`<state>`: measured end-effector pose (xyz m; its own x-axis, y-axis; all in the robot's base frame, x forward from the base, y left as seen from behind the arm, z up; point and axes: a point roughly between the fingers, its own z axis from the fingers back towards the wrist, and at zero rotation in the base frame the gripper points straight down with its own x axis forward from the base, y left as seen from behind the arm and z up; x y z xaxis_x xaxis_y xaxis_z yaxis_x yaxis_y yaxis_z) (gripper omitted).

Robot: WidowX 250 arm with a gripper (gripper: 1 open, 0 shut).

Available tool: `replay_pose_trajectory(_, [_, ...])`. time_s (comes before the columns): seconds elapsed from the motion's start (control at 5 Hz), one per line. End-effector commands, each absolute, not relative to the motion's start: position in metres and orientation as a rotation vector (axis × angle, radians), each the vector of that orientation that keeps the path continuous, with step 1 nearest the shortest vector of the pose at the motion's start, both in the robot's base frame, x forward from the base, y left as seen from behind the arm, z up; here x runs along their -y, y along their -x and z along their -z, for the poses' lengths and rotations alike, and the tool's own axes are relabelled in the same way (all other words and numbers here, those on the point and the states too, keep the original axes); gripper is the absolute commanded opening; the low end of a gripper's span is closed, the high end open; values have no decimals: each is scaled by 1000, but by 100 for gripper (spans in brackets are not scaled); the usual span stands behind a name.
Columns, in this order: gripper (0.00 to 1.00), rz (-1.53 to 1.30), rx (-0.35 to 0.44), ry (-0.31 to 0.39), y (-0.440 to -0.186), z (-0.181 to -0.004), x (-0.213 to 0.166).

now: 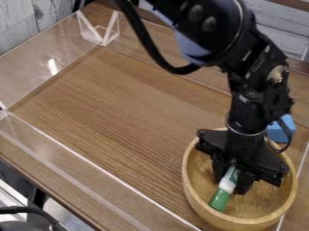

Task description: Remove the green marker from inside the brown bowl and put it on the table

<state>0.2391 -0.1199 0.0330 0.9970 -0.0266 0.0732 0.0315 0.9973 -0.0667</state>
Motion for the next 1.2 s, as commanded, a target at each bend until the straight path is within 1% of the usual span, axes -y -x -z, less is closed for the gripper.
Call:
replay_pose_trajectory(0.0, [0, 43, 134, 86, -252, -58, 123])
replay_pose_trajectory(0.4, [0, 61, 132, 89, -255, -67, 121])
replay_pose_trajectory(1.0, [0, 76, 146, 113, -257, -70, 118])
